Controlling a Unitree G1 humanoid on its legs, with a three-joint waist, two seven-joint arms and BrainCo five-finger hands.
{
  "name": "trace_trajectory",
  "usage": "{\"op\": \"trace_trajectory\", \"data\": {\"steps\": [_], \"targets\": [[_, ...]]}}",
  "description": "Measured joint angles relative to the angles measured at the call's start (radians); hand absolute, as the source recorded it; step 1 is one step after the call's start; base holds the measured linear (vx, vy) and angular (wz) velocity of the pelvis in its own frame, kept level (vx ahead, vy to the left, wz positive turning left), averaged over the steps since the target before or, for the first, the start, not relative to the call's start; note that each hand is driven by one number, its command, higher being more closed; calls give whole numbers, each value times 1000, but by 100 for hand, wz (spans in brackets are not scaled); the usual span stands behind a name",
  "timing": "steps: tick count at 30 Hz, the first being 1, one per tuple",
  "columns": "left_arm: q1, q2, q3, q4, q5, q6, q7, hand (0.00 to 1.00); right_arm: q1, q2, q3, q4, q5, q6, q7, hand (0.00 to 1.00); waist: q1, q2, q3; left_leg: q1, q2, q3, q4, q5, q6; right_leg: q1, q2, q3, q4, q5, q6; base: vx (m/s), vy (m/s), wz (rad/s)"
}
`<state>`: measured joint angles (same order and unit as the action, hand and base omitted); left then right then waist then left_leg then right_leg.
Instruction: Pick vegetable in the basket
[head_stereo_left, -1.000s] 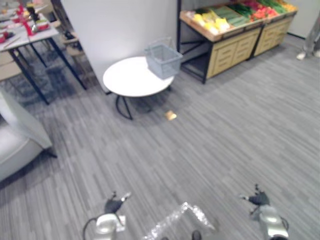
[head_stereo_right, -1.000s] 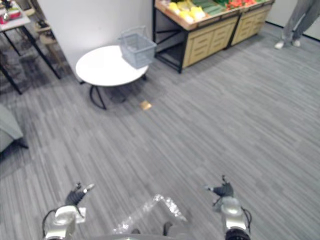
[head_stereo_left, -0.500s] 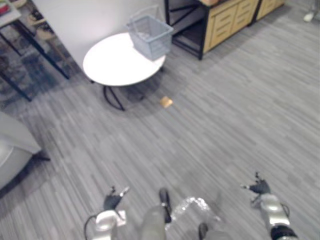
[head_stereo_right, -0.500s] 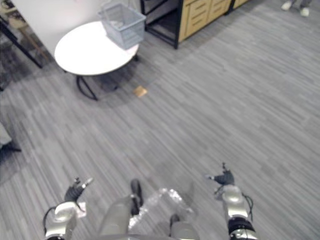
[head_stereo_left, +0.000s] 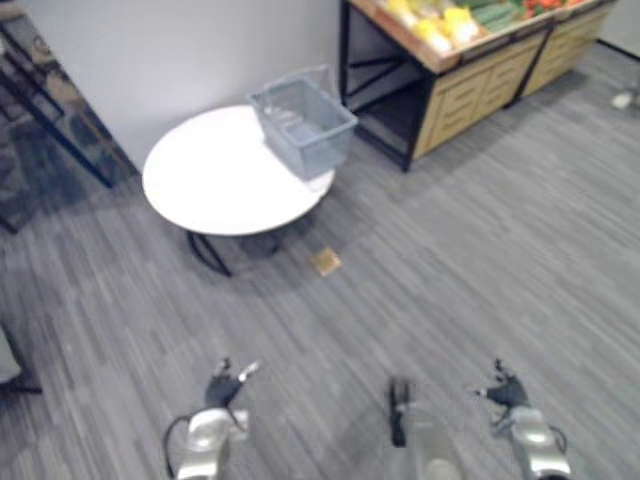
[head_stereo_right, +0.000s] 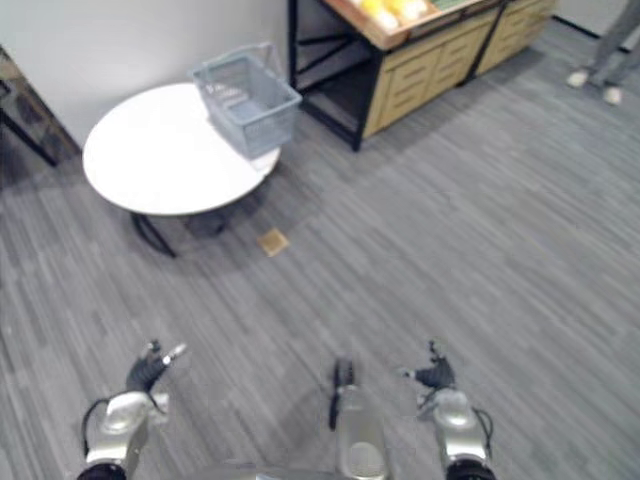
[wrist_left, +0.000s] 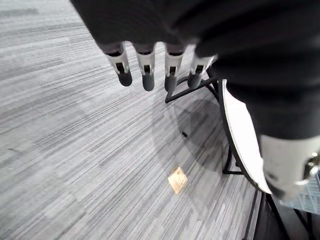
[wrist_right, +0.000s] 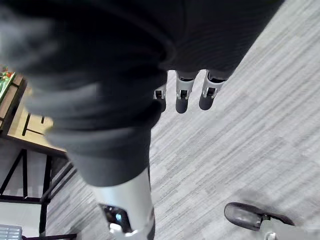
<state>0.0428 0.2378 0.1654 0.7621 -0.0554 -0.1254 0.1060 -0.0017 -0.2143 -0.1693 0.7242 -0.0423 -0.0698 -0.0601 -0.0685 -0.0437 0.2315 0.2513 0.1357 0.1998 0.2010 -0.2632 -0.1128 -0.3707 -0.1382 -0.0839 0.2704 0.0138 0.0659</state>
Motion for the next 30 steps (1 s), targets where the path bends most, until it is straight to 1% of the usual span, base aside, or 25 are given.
{"op": "trace_trajectory", "data": {"steps": [1, 2, 3, 4, 5, 6, 8, 9, 11, 13, 14, 15, 16, 17, 18, 19, 20, 21, 23, 25, 26, 27, 28, 29, 30], "targets": [[6, -1, 0, 0, 1, 0, 0, 0, 1, -1, 7, -15, -3, 0, 0, 0, 4, 1, -1, -12, 18, -1, 74, 0, 0, 0, 4, 2, 41, 33, -1, 772, -452, 11], [28, -25, -1, -1, 1, 1, 0, 0, -3, -20, 22, -57, -20, 1, 0, 0, 21, 54, 0, -105, 102, -3, 304, 36, -9, 16, 48, -17, 83, -34, -28, 726, -454, -14], [41, -51, 1, 1, -5, 3, 4, 0, -17, -30, 25, -105, -38, 1, -4, 0, 41, 89, 16, -230, 188, -21, 580, 101, 11, 67, 100, -33, 61, -66, -52, 684, -416, -23], [42, -69, 1, 1, -6, 4, 5, 0, -29, -32, 26, -132, -39, 1, -9, 0, 56, 118, 26, -292, 230, -22, 732, 91, 20, 133, 127, -45, 31, -71, -62, 528, -288, -13], [47, -78, 1, 1, -8, 4, 6, 0, -39, -31, 29, -142, -41, 1, -16, 0, 59, 119, 35, -323, 243, -18, 800, 78, 22, 186, 137, -51, 8, -73, -66, 622, -303, 6], [58, -94, -1, -4, -9, 1, 6, 0, -56, -25, 31, -172, -55, -1, -28, 0, 75, 86, 46, -381, 224, 4, 835, 51, 19, 299, 134, -72, -63, -75, -67, 712, -335, 20], [64, -98, -2, -5, -10, -3, 6, 0, -90, -26, 31, -207, -82, -5, -46, 0, 89, 62, 41, -428, 187, 75, 738, 41, 19, 385, 123, -87, -141, -78, -64, 594, -268, 14], [65, -104, -1, -4, -10, -5, 6, 0, -131, -38, 31, -224, -121, -6, -66, 0, 99, 49, 38, -462, 160, 150, 596, 36, 24, 429, 117, -102, -197, -79, -62, 472, -157, 12], [65, -126, -1, -1, -9, -4, 6, 0, -171, -74, 32, -254, -164, -5, -77, 0, 100, 52, 36, -499, 121, 250, 381, 51, 46, 480, 112, -139, -249, -90, -46, 467, -76, 33], [65, -145, -1, 2, -8, -3, 5, 0, -187, -103, 32, -280, -206, 1, -97, 0, 100, 51, 35, -511, 74, 345, 216, 108, 78, 528, 96, -185, -268, -113, -15, 433, 15, 58], [67, -154, -2, 8, -7, -2, 4, 0, -196, -127, 38, -287, -241, 1, -111, 0, 98, 53, 29, -505, 52, 412, 141, 168, 108, 558, 88, -218, -259, -150, 6, 499, 53, 75], [74, -160, -6, 24, 0, -1, 3, 0, -202, -157, 52, -289, -270, 1, -115, 0, 99, 71, 4, -507, 40, 467, 92, 255, 146, 571, 92, -249, -218, -208, 30, 616, 103, 79], [79, -159, -8, 33, 2, 0, 2, 0, -202, -166, 55, -290, -277, 1, -120, 0, 99, 79, -11, -505, 30, 480, 71, 251, 211, 573, 92, -264, -181, -245, 42, 527, 115, 110], [66, -141, -9, 58, 27, 4, 0, 0, -202, -153, 49, -290, -303, 8, -135, 0, 93, 36, -23, -469, -38, 460, 22, 227, 241, 565, 34, -311, -72, -300, 65, 522, 142, 129], [70, -141, -19, 64, 42, 4, -5, 0, -216, -156, 49, -290, -319, 14, -136, 0, 95, 28, -24, -416, -95, 412, -51, 229, 245, 527, -14, -344, 115, -301, 71, 420, 125, 135], [75, -139, -25, 67, 52, 4, -7, 0, -225, -156, 49, -292, -329, 14, -136, 0, 95, 25, -26, -388, -118, 384, -77, 232, 247, 495, -41, -346, 235, -289, 63, 516, 136, 120], [76, -130, -31, 76, 71, 5, -8, 0, -238, -155, 50, -299, -347, 14, -137, 0, 89, 20, -26, -353, -145, 339, -98, 227, 248, 440, -85, -323, 410, -262, 46, 630, 64, 143], [75, -111, -44, 81, 87, 8, -8, 0, -268, -153, 58, -311, -353, 16, -139, 0, 86, 20, -25, -306, -160, 272, -101, 210, 243, 354, -99, -236, 611, -280, 26, 615, 10, 142], [70, -95, -45, 92, 118, 8, -5, 0, -309, -136, 72, -320, -353, 14, -145, 0, 85, 30, -22, -250, -147, 209, -116, 209, 239, 273, -90, -185, 654, -306, -18, 510, -104, 129], [62, -77, -53, 97, 118, 6, -7, 0, -341, -137, 79, -336, -356, 13, -150, 0, 79, 40, -23, -214, -116, 173, -135, 210, 237, 203, -76, -176, 527, -312, -28, 379, -167, 118], [59, -63, -65, 96, 117, 4, -13, 0, -367, -143, 79, -345, -376, 14, -151, 0, 65, 45, -22, -197, -92, 166, -154, 201, 185, 169, -65, -169, 378, -301, -15, 331, -231, 107], [58, -50, -82, 97, 117, 4, -19, 0, -395, -146, 81, -352, -392, 14, -160, 0, 64, 29, -20, -176, -84, 154, -173, 200, 136, 160, -56, -141, 166, -250, 10, 326, -263, 95], [62, -35, -85, 97, 117, 4, -24, 0, -403, -145, 85, -354, -392, 14, -165, 0, 69, 10, -25, -169, -92, 153, -173, 198, 119, 163, -57, -125, 41, -168, 3, 327, -321, 66], [69, -11, -90, 97, 118, 3, -27, 0, -414, -143, 99, -356, -399, 15, -182, 0, 76, -47, -26, -141, -118, 148, -167, 175, 78, 153, -82, -93, -33, 36, -8, 333, -408, 30], [71, -33, -91, 121, 118, 7, -29, 0, -420, -147, 111, -349, -424, 17, -184, 0, 84, -26, -21, -128, -96, 147, -131, 146, 45, 143, -70, -94, 43, -14, -13, 363, -487, 24]]}}
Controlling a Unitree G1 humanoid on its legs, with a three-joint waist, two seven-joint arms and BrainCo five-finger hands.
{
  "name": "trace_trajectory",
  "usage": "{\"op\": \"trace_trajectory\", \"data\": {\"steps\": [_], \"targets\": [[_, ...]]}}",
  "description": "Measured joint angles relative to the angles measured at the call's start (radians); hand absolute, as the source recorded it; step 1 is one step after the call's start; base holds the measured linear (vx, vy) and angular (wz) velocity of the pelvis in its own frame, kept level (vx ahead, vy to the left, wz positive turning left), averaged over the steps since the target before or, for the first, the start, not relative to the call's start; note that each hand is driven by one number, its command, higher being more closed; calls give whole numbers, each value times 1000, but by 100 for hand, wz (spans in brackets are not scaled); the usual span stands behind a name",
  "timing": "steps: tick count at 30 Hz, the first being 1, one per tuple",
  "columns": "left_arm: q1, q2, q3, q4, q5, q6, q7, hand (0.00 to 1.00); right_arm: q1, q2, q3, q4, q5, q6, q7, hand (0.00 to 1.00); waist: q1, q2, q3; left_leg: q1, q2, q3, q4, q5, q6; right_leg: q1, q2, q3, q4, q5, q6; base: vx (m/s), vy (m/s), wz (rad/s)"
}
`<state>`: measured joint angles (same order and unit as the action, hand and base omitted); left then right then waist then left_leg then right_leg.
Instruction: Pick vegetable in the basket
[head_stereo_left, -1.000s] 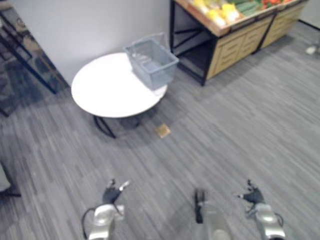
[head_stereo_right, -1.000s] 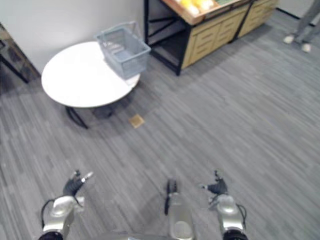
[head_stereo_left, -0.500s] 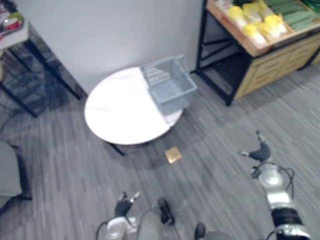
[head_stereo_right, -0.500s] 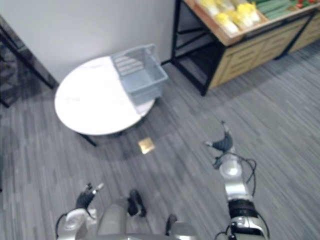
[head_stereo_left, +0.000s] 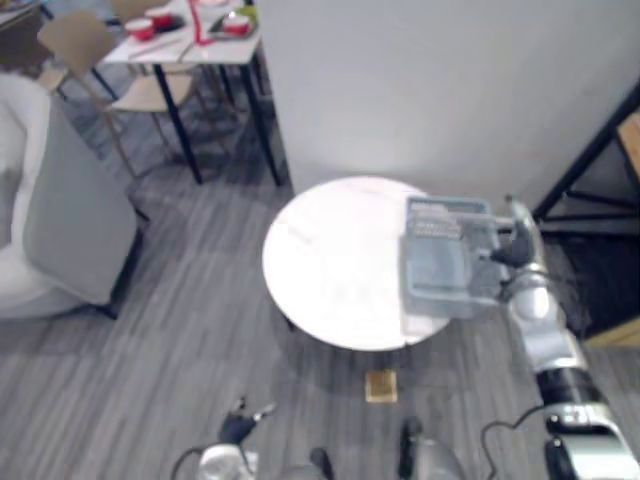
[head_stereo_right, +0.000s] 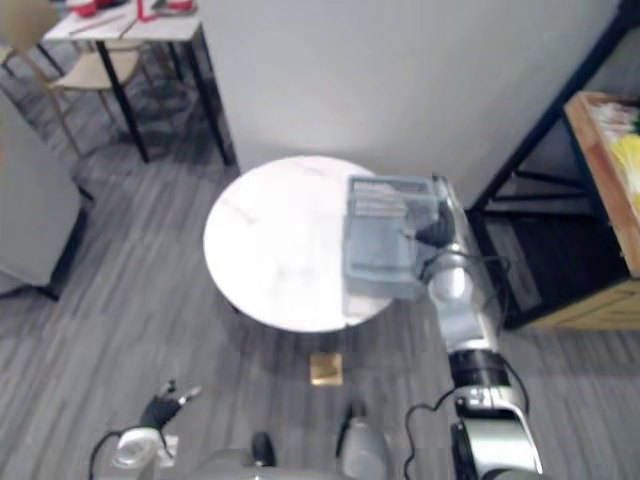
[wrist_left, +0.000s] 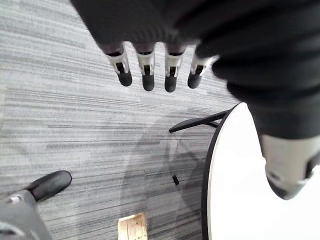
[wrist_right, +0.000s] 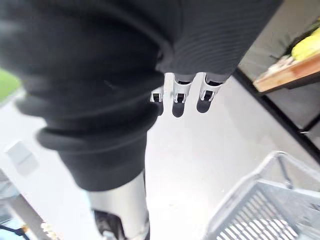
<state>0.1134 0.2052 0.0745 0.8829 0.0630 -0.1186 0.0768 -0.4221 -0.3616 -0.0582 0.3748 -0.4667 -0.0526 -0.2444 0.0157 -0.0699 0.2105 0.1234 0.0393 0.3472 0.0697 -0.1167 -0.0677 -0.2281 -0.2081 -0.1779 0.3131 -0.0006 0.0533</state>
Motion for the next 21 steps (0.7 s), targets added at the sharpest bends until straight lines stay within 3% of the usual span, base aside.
{"op": "trace_trajectory", "data": {"steps": [1, 2, 3, 5, 7, 8, 10, 11, 12, 15, 21], "targets": [[31, -18, -8, -10, 0, -4, -10, 0, 8, -2, 37, -9, -10, 3, -1, 0, -8, 29, -19, -45, 68, 15, 103, -57, -26, 22, 38, -4, -16, -60, 1, 275, -401, -2], [41, -27, -12, -12, 0, -4, -12, 0, 5, -7, 45, -9, -18, 5, -1, 0, -6, 49, -18, -68, 110, 12, 173, -92, -37, 26, 68, -9, -22, -75, -5, 239, -331, -9], [36, -36, -12, -17, 0, -3, -14, 0, -11, -19, 65, -8, -48, 10, -3, 0, 1, 95, -14, -146, 184, -7, 347, -114, -43, 48, 112, -14, -62, -78, -8, 202, -289, -19], [26, -38, -10, -17, 0, -3, -11, 0, -26, -25, 76, -4, -81, 28, -8, 0, 3, 99, 21, -266, 233, -82, 563, -123, -65, 86, 137, -18, -98, -66, -33, 188, -246, -18], [28, -45, -10, -18, 0, -4, -10, 0, -36, -26, 93, -4, -84, 29, -12, 0, 4, 101, 26, -278, 233, -86, 525, -131, -73, 96, 140, -16, -114, -55, -50, 151, -80, -26], [27, -47, -10, -20, 0, -4, -10, 0, -58, -30, 115, 1, -84, 29, -13, 0, 2, 105, 29, -277, 222, -86, 415, -126, -66, 96, 145, -2, -133, -44, -54, 180, -22, -34], [23, -48, -7, -29, 0, -6, -8, 0, -105, -48, 138, 23, -86, 28, -12, 0, -4, 121, 33, -265, 206, -86, 216, -61, -43, 93, 155, 13, -166, -21, -45, 212, 61, -35], [19, -55, -7, -30, 0, -7, -7, 0, -146, -66, 147, 42, -86, 28, -8, 0, -6, 146, 45, -244, 203, -84, 115, 47, -53, 91, 169, 23, -177, -14, -36, 180, 136, -43], [5, -55, 5, -25, 0, -7, -7, 0, -172, -66, 149, 54, -87, 28, -6, 0, -1, 135, 60, -224, 180, -62, 72, 72, -58, 81, 152, 38, -189, 2, -16, 140, 176, -39], [-26, -55, 10, -25, 0, -10, -7, 0, -279, -73, 156, 137, -121, 27, 7, 0, -9, 137, 72, -223, 119, -20, -26, 107, -26, 50, 111, 58, -254, 49, 6, 88, 180, -19], [-83, -42, 11, -56, -3, -36, -1, 0, -471, -118, 228, 274, -123, 24, 14, 0, -7, 164, 155, -255, 73, 25, -75, 122, -5, 16, 84, 78, -347, 145, 25, 11, 116, -18]]}}
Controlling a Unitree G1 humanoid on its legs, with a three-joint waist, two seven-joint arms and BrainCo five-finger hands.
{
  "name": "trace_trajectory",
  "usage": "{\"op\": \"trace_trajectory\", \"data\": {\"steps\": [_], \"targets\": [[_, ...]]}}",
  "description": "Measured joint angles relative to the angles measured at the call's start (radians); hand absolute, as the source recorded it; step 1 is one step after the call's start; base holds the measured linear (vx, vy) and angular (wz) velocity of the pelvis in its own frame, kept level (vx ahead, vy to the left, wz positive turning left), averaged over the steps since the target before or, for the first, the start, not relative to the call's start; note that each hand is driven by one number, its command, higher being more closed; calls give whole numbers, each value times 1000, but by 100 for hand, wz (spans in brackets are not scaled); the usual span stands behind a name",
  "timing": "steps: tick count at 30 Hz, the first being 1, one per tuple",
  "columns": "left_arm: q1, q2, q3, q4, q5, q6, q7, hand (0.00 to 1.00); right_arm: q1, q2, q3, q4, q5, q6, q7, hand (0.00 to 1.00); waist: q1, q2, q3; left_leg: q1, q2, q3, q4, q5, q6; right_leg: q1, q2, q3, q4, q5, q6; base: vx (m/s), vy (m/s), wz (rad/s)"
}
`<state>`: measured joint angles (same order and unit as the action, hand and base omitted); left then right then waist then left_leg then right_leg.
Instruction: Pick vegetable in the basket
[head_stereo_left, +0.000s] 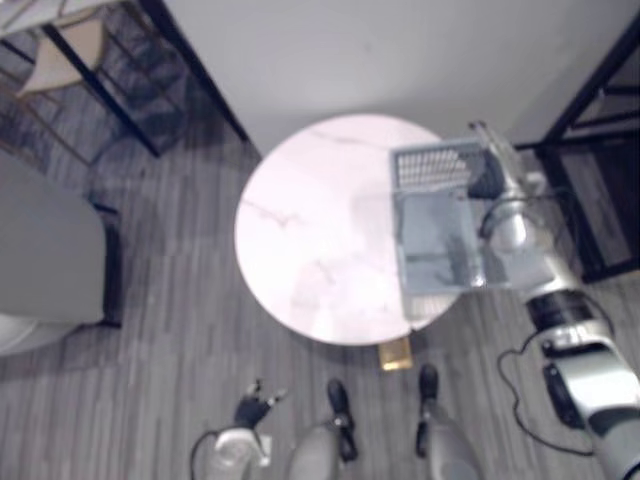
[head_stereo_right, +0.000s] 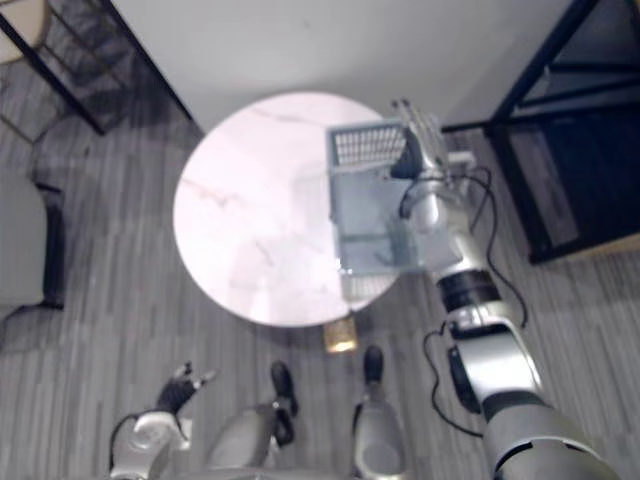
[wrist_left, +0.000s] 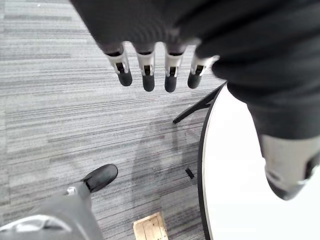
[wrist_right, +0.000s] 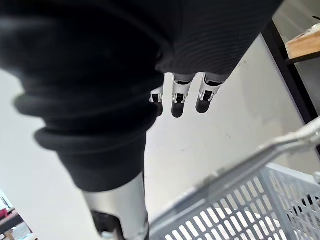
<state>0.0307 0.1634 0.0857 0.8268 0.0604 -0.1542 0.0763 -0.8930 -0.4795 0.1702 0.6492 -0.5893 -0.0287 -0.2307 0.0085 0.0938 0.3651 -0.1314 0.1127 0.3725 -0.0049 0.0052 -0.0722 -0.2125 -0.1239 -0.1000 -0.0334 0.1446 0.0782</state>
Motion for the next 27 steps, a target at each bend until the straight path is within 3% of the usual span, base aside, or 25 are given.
{"op": "trace_trajectory", "data": {"steps": [5, 6, 11, 17, 21, 22, 23, 24, 25, 26, 27], "targets": [[-34, 0, -2, -8, -15, -12, 1, 0, -118, -83, 4, 124, 1, 3, 1, 0, -1, 23, 49, -30, -18, 1, -45, 34, 17, -49, -8, 0, -9, 37, 6, -8, 45, 0], [-36, 1, -1, -8, -18, -16, 3, 0, -141, -105, 4, 154, 1, 2, 1, 100, -2, 29, 56, -45, -22, 2, -47, 38, 21, -61, -10, 2, -19, 51, 7, -22, 49, -1], [-39, 1, -13, -3, -44, -21, 6, 0, -216, -168, 7, 216, 1, -3, -2, 100, -2, 55, 82, -79, -41, 2, -62, 57, 33, -86, -19, 6, -50, 77, 6, -8, 32, 1], [-58, 4, -45, 15, -59, -31, 11, 0, -259, -180, 35, 234, 1, -17, -3, 100, 12, 57, 83, -96, -42, 7, -96, 89, 19, -118, -15, 31, -57, 75, 6, -7, -6, -2], [-61, -13, -53, 9, -60, -33, 16, 0, -203, -155, 40, 213, 5, -6, -1, 100, 23, 45, 84, -74, -30, 14, -71, 87, 8, -115, 3, 63, -21, 32, 12, 3, -31, -15], [-61, -13, -53, 6, -60, -33, 17, 0, -187, -149, 41, 199, 5, 1, -3, 100, 22, 37, 85, -88, -26, -10, -28, 65, -5, -115, 3, 66, -13, 28, 9, 40, -40, -22], [-54, -13, -50, -9, -61, -34, 20, 0, -162, -134, 49, 177, 9, 11, -2, 100, 27, 17, 90, -131, -11, -106, 108, -8, -15, -115, 10, 87, -3, 27, 6, 26, -105, -62], [-36, -17, -50, -20, -85, -33, 21, 0, -147, -115, 79, 163, 15, 17, 4, 100, 41, 12, 90, -170, 11, -265, 246, -108, -41, -108, 45, 115, 0, 28, 5, 21, -96, -85], [-25, -21, -50, -25, -93, -31, 22, 0, -128, -105, 85, 144, 18, 17, 10, 100, 45, 12, 89, -178, 20, -328, 296, -154, -56, -100, 64, 124, -1, 28, 6, -13, -87, -89], [-19, -24, -50, -26, -98, -29, 22, 0, -83, -94, 82, 113, 21, 17, 16, 100, 45, 10, 90, -179, 29, -367, 348, -202, -67, -82, 84, 133, -2, 27, 7, -9, 35, -55], [-22, -25, -51, -29, -99, -29, 21, 0, -1, -87, 71, 65, 49, 17, 29, 100, 31, -10, 85, -162, 41, -359, 384, -230, -64, -53, 94, 141, -5, 29, 5, -2, 47, -40]]}}
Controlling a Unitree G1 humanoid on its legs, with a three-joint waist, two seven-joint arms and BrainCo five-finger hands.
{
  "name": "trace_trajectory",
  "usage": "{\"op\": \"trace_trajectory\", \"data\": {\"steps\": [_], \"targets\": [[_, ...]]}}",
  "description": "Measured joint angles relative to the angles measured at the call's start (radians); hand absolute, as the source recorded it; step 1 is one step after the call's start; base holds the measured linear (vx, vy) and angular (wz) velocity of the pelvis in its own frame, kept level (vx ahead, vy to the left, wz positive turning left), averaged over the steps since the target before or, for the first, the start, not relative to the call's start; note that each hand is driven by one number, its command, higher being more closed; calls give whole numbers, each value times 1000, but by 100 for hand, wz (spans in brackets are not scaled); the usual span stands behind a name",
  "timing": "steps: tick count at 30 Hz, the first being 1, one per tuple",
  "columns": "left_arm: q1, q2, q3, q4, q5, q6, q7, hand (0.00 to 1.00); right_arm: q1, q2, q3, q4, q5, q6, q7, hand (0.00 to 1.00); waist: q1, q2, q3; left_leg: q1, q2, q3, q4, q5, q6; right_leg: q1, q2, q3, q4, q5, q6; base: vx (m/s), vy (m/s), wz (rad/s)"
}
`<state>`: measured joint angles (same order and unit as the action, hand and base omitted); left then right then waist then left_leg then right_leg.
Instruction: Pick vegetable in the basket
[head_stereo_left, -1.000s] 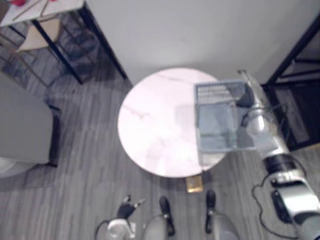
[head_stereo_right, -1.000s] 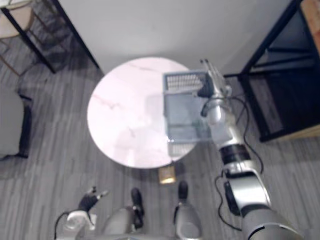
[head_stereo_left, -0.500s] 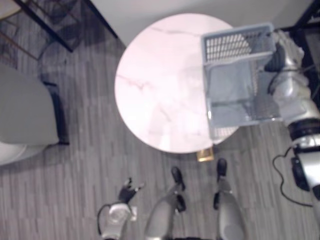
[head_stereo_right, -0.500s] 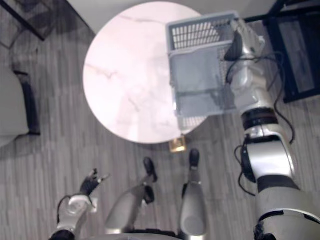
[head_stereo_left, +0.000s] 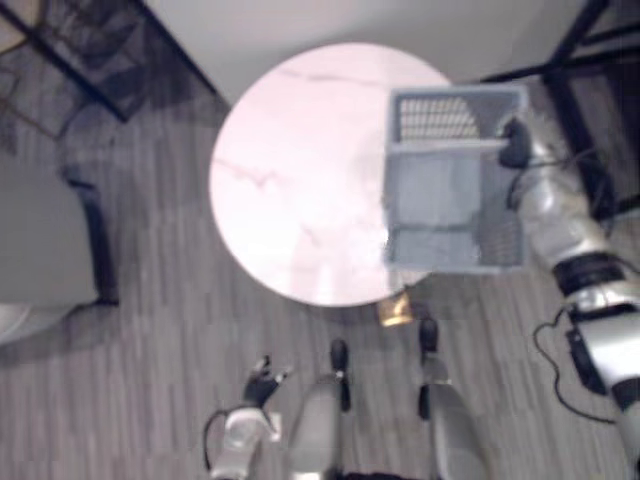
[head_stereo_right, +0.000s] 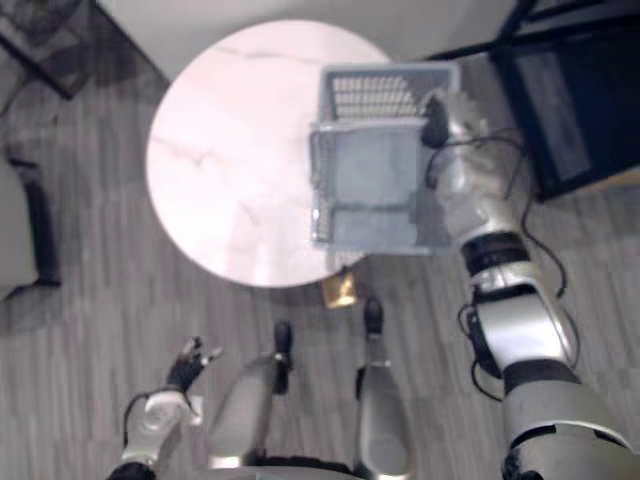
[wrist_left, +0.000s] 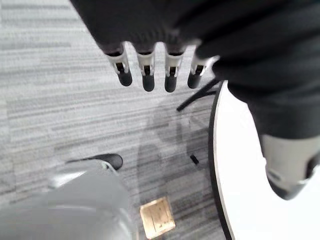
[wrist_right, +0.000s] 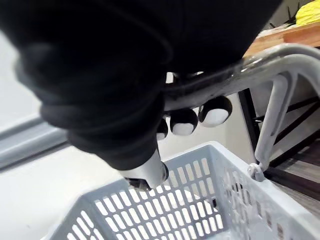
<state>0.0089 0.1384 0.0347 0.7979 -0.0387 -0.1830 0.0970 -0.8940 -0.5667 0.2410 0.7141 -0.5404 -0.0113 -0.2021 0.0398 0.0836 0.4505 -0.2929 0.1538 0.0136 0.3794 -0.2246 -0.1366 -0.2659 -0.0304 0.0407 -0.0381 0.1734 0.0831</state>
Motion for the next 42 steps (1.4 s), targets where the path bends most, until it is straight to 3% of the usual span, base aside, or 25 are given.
{"op": "trace_trajectory", "data": {"steps": [5, 8, 10, 11, 12, 14, 15, 16, 17, 18, 20, 23, 24, 25, 26, 27, 29, 31, 34, 36, 38, 39, 40, 41, 42], "targets": [[-3, 1, -38, 1, 4, 20, -37, 0, 211, 59, -123, -249, 1, 5, 15, 100, -42, -87, -46, 110, -35, 102, -64, -2, 25, 36, -31, 85, -17, 14, 18, 37, 61, -44], [-10, 3, -66, 2, 17, 20, -65, 0, 298, 103, -205, -364, 10, 9, 14, 100, -67, -97, -62, 155, -39, 172, -56, -23, 49, 35, -26, 106, 9, 31, 15, 15, 74, -72], [-18, 6, -65, 2, 26, 21, -82, 0, 347, 138, -219, -407, 38, 6, 13, 100, -65, -97, -64, 206, -23, 240, -78, -18, 62, 23, 2, 41, 21, 113, -44, -42, 18, -124], [-15, 8, -52, 6, 45, 22, -87, 0, 369, 175, -219, -414, 49, 6, 14, 100, -57, -94, -78, 247, 14, 330, -124, -5, 82, 22, 21, -53, 36, 121, -106, -67, 0, -143], [-11, 7, -35, 12, 61, 23, -92, 0, 391, 204, -218, -423, 56, 3, 13, 100, -59, -99, -81, 293, 13, 382, -148, -2, 81, 0, -6, -223, 218, -54, -154, -46, 5, -141], [9, 24, -23, 17, 62, 41, -93, 0, 439, 238, -209, -425, 72, -15, 13, 100, -60, -133, -111, 332, -5, 488, -94, -14, 94, -13, -118, -464, 436, -216, -184, -61, 45, -135], [22, 14, 16, 16, 63, 54, -92, 0, 463, 244, -184, -428, 83, -22, 16, 100, -56, -138, -135, 330, -24, 528, -71, -48, 132, -1, -78, -494, 379, -180, -224, -145, 55, -177], [41, 10, 43, 20, 63, 59, -92, 0, 472, 259, -168, -429, 85, -25, 19, 100, -42, -135, -156, 328, -25, 529, -122, -60, 169, 6, -24, -445, 283, -133, -221, -235, 28, -255], [70, 12, 83, 37, 63, 61, -88, 0, 495, 303, -158, -433, 86, -33, 22, 100, -7, -125, -204, 368, -2, 660, -208, -23, 105, 23, 20, -467, 192, -129, -210, -175, -8, -250], [75, 13, 88, 44, 63, 69, -72, 0, 520, 305, -156, -434, 86, -52, 25, 100, -19, -125, -208, 385, -1, 722, -225, -7, 88, 39, -54, -632, 338, -272, -206, -143, -32, -222], [76, 11, 84, 43, 63, 69, -67, 0, 550, 301, -155, -422, 86, -55, 42, 100, -21, -126, -219, 404, 8, 821, -214, -3, 81, 68, -128, -721, 389, -355, -121, -22, -96, -167], [83, 2, 85, 57, 63, 74, -63, 0, 631, 300, -154, -422, 83, -46, 61, 100, -10, -112, -230, 439, 47, 899, -170, 5, 65, 109, -35, -629, 248, -274, -174, 37, -187, -162], [85, -12, 88, 74, 63, 74, -62, 0, 668, 296, -154, -420, 83, -34, 64, 100, -10, -111, -231, 473, 69, 904, -125, 7, 54, 152, 17, -548, 186, -247, -192, 95, -166, -167], [84, -18, 88, 80, 63, 74, -62, 0, 684, 292, -155, -420, 83, -32, 64, 100, -12, -110, -234, 474, 89, 884, -81, -2, 43, 165, 36, -513, 170, -242, -193, 96, -134, -166], [84, -26, 87, 80, 63, 71, -63, 0, 700, 286, -155, -419, 83, -27, 62, 100, -14, -110, -234, 459, 119, 825, 18, -31, 56, 183, 64, -459, 147, -236, -190, 89, -75, -166], [84, -36, 87, 82, 64, 64, -63, 0, 713, 266, -157, -408, 86, -22, 62, 100, -11, -111, -235, 385, 129, 653, 181, -79, 98, 207, 95, -387, 108, -234, -175, 64, -47, -176], [84, -42, 86, 82, 63, 61, -60, 0, 735, 244, -179, -389, 86, -22, 60, 100, -11, -112, -236, 283, 74, 440, 235, -113, 69, 236, 99, -358, 65, -234, -176, 58, -38, -130], [73, -45, 83, 82, 61, 61, -54, 0, 806, 237, -242, -378, 89, -19, 58, 100, -12, -103, -236, 190, 43, 358, 214, -112, 67, 269, 96, -358, 46, -220, -158, 116, -4, -55], [74, -59, 71, 79, 59, 57, -52, 0, 843, 228, -278, -325, 108, -6, 53, 100, -5, -98, -238, 114, -6, 344, 87, -93, 75, 298, 81, -314, 39, -225, -153, 147, 69, -37], [78, -69, 69, 78, 53, 57, -49, 0, 847, 230, -287, -268, 120, -4, 47, 100, -1, -80, -248, 83, -42, 306, -24, -28, 88, 297, 80, -275, 44, -236, -135, 142, 107, -67], [88, -75, 66, 79, 53, 60, -37, 0, 881, 253, -303, -208, 151, -4, 47, 100, 10, -67, -257, 115, -58, 303, -81, 14, 130, 280, 74, -244, 143, -325, -111, 193, 148, -62], [99, -70, 62, 79, 52, 60, -33, 0, 920, 294, -341, -180, 152, -3, 44, 100, 4, -77, -265, 160, -75, 305, -95, 26, 150, 271, 43, -241, 255, -406, -83, 233, 132, -19], [107, -63, 49, 80, 52, 60, -31, 0, 945, 316, -360, -166, 152, -2, 43, 100, -1, -87, -274, 181, -90, 306, -105, 28, 152, 261, 19, -247, 319, -448, -47, 331, 149, -8], [111, -55, 34, 82, 52, 61, -27, 0, 966, 340, -383, -132, 151, 5, 41, 100, -9, -91, -280, 221, -113, 309, -134, 25, 158, 185, -31, -250, 563, -463, -15, 323, 136, -2], [109, -46, 8, 82, 52, 63, -24, 0, 969, 355, -406, -104, 158, 21, 38, 100, -19, -104, -278, 267, -130, 306, -164, 19, 174, 80, -83, -251, 806, -406, 24, 404, 158, 6]]}}
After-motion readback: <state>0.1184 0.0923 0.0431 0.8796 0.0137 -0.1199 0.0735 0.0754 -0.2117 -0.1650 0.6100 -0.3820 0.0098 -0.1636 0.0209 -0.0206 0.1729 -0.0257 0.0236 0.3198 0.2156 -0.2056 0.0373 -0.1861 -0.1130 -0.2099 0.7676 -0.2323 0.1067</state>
